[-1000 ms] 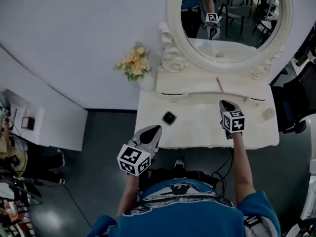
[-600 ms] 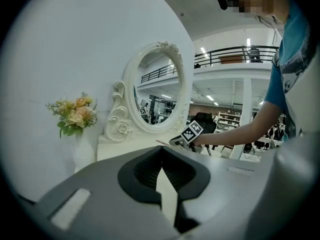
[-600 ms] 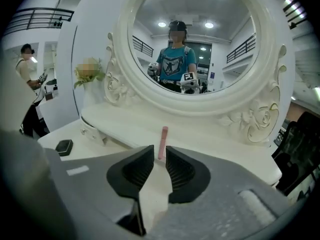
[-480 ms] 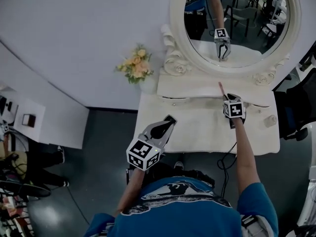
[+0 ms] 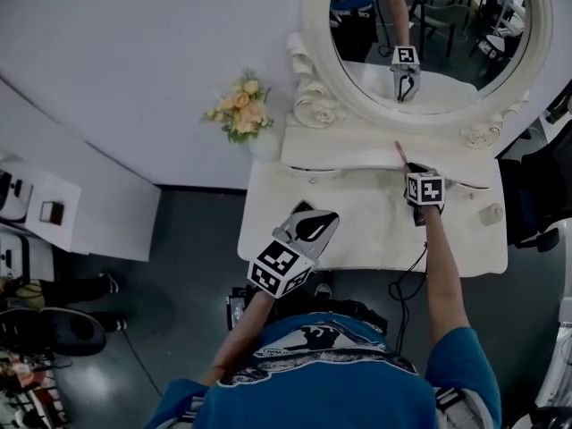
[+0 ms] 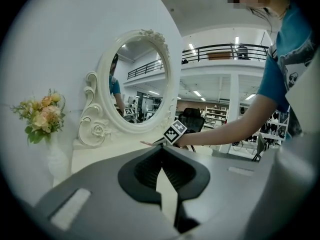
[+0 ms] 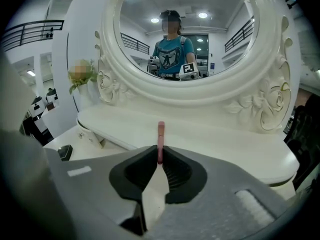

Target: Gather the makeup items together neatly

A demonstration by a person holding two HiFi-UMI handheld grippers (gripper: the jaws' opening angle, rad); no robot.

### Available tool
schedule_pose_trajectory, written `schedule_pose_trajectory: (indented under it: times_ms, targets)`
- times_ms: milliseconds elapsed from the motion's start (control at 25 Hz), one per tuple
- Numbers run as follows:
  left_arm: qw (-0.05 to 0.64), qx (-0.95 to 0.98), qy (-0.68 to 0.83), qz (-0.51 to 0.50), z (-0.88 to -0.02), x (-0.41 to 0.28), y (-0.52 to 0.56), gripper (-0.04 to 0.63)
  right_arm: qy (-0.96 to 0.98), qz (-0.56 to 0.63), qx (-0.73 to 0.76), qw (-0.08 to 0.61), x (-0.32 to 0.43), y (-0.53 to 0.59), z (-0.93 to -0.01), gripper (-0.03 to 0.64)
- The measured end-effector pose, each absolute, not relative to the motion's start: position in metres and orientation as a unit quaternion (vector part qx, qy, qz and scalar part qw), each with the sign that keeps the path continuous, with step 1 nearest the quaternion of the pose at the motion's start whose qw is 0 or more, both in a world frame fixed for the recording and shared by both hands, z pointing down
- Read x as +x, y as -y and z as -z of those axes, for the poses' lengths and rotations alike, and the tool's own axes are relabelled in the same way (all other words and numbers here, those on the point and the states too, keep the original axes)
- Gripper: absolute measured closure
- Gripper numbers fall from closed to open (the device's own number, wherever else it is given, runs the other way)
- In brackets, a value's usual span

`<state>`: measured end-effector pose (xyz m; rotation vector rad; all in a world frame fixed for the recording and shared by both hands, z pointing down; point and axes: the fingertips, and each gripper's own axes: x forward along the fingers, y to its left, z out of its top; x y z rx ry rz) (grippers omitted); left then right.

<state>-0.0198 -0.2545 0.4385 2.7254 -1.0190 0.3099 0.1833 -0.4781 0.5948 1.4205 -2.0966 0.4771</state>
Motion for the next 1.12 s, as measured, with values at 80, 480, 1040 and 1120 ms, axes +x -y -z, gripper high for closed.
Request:
schedule_pose_trajectory:
  times_ms: [80, 480, 1040, 1120]
  targets:
    - [0.113, 0.924, 0.347, -0.110, -0.443, -0.020, 0.253, 0.583, 0.788, -0.176, 0.524, 0.271, 0.178, 0.473, -0.594, 0.581]
    - [0.144, 0.920, 0.342, -0.126, -0.464, -0.023, 0.250, 0.583, 0.800, -0.233, 0.521, 0.186, 0.132, 0.391, -0.606, 0.581]
    - [0.146, 0.938, 0.284, -0.135, -0.463, -0.037, 0.257, 0.583, 0.758, -0.324, 0.532, 0.196, 0.055, 0.311, -0.666, 0.581]
    - [0.149, 0.938, 0.281, -0.137, -0.465, -0.043, 0.257, 0.583, 0.747, -0.333, 0.538, 0.203, 0.050, 0.308, -0.675, 0.581]
